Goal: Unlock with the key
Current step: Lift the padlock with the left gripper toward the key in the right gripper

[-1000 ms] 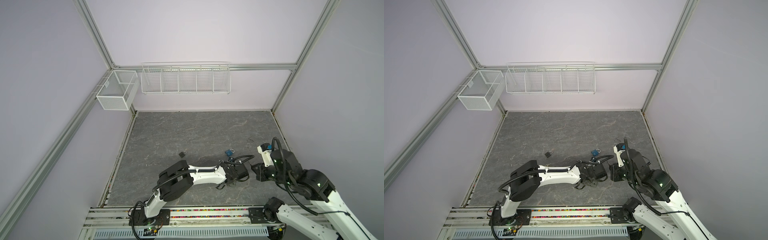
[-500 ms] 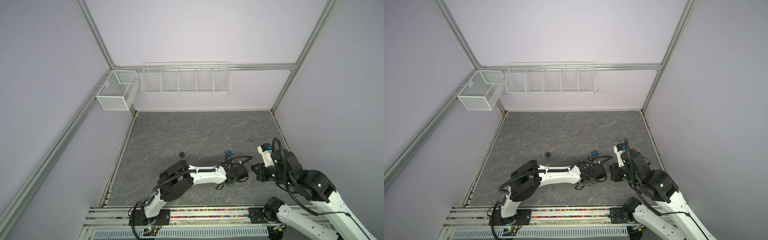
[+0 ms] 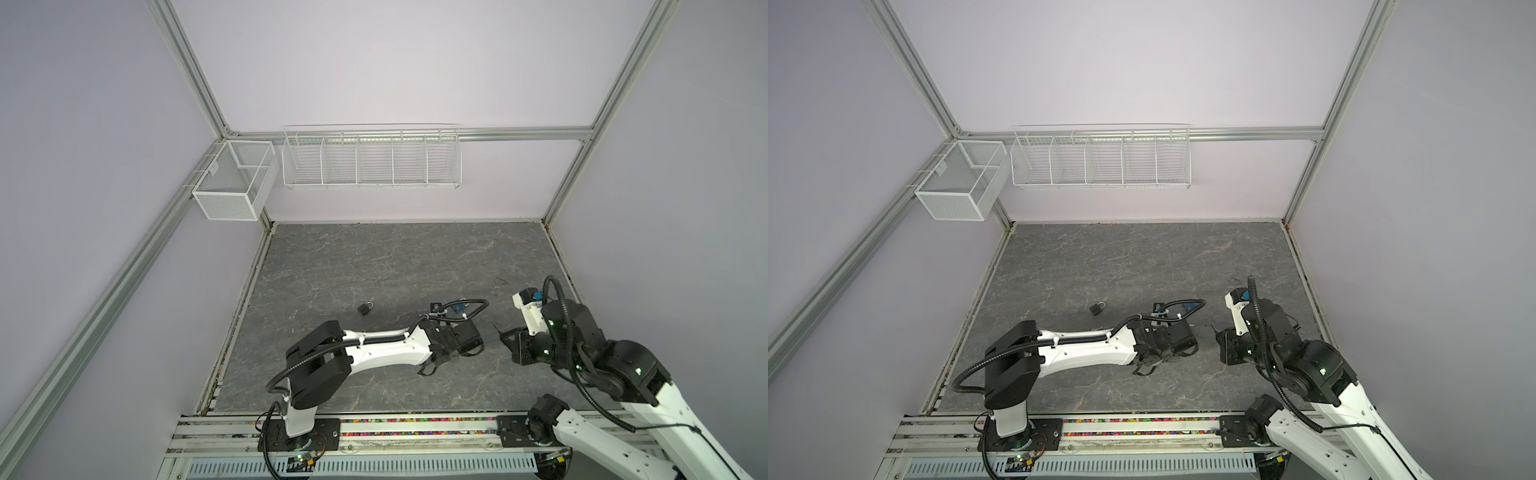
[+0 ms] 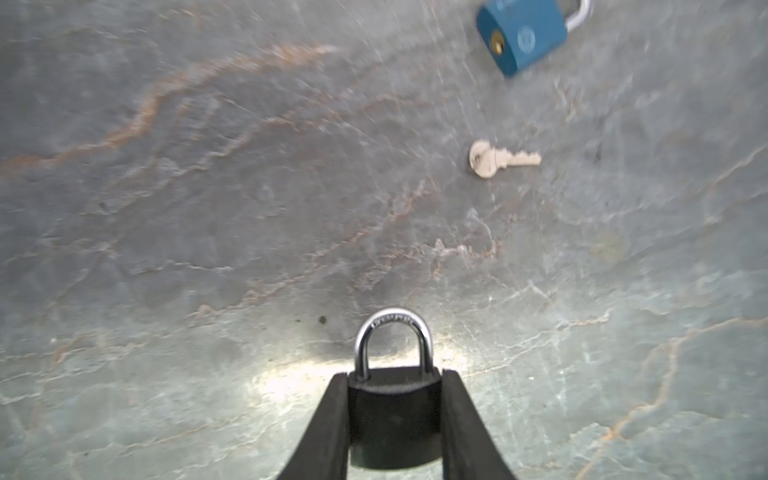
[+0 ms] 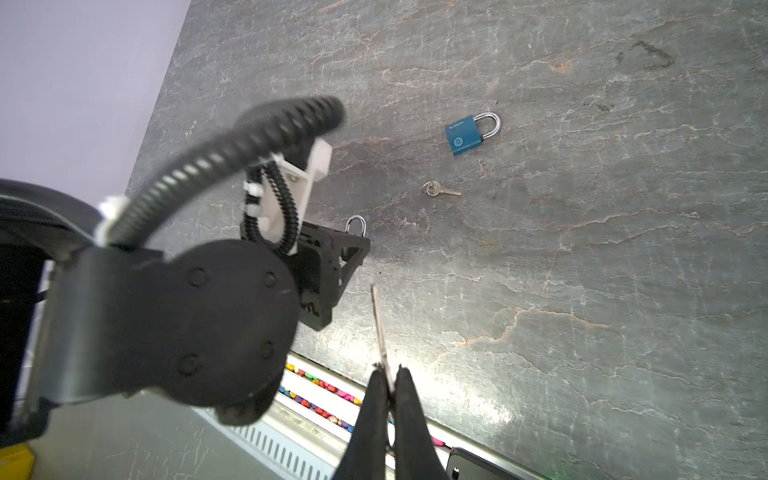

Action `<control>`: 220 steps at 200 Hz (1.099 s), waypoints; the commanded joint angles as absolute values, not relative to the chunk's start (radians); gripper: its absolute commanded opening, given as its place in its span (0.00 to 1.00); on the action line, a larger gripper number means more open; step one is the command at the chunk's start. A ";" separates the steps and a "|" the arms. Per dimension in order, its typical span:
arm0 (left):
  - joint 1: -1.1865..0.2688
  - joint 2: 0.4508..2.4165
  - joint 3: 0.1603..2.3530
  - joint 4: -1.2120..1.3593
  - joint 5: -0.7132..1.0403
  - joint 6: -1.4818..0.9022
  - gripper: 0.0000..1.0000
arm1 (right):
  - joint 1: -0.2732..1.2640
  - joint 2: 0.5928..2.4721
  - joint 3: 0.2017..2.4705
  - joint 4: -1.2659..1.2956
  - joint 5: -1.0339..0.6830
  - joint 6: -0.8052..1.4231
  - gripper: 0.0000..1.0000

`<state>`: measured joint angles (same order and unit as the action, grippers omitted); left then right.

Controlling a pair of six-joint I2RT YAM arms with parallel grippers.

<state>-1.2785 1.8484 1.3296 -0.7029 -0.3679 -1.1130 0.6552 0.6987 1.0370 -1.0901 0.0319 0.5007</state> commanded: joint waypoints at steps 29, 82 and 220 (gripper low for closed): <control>-1.210 1.637 1.135 -0.572 -0.370 -1.290 0.13 | 0.658 0.767 1.009 -1.000 -0.060 0.471 0.07; -1.183 1.385 0.917 -0.408 -0.449 -1.422 0.07 | 0.780 0.876 0.934 -0.800 -0.045 0.515 0.07; -1.131 1.071 0.695 -0.195 -0.418 -1.587 0.00 | 1.106 1.012 0.736 -0.237 0.137 0.707 0.07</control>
<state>-1.1358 1.0912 0.7120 -0.2623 -0.4187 -1.5448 1.0714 0.9859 0.7574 -0.3786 0.0875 0.6632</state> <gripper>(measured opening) 0.294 0.075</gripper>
